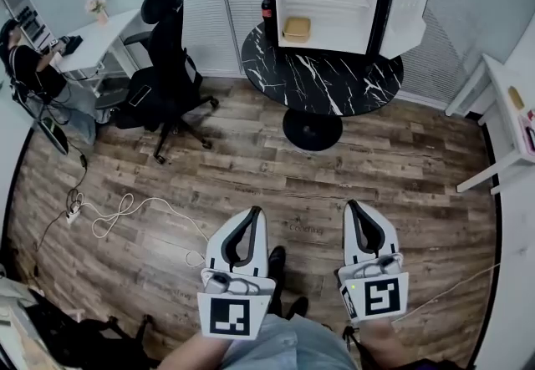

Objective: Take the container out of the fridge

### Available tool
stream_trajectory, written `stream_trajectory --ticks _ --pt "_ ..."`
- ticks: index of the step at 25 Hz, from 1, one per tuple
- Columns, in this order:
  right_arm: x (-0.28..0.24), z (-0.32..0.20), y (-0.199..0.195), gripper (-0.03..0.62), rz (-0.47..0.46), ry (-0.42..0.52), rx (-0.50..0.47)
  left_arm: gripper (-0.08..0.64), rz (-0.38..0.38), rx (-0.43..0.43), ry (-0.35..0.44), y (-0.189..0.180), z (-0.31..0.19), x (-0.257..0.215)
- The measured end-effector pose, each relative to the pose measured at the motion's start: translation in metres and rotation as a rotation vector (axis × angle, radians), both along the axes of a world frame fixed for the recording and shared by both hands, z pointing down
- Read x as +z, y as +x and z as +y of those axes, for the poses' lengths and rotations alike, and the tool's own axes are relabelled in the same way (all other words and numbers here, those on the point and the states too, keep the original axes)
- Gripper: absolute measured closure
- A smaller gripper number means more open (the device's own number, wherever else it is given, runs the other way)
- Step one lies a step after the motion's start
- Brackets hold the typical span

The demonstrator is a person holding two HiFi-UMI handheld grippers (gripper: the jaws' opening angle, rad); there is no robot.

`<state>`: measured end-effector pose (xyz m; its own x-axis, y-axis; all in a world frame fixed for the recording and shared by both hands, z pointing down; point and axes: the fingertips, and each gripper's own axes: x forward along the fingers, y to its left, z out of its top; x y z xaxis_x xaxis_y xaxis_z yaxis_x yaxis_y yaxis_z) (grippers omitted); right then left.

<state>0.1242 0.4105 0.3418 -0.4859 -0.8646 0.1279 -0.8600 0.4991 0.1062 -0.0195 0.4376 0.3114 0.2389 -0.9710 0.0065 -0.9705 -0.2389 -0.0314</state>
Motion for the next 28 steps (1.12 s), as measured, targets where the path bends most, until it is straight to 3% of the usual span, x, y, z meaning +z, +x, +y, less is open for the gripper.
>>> stream_trajectory --ticks 8,15,28 --pt "-0.029 -0.093 -0.031 0.578 0.014 0.051 0.031 0.546 0.028 0.036 0.056 -0.032 -0.102 -0.023" --pt "-0.056 -0.140 -0.036 0.578 0.029 0.101 0.090 0.546 0.041 0.087 0.111 -0.042 -0.160 -0.047" --pt "-0.030 -0.211 -0.026 0.578 0.010 0.055 0.133 0.546 0.017 0.144 0.038 -0.027 -0.231 -0.015"
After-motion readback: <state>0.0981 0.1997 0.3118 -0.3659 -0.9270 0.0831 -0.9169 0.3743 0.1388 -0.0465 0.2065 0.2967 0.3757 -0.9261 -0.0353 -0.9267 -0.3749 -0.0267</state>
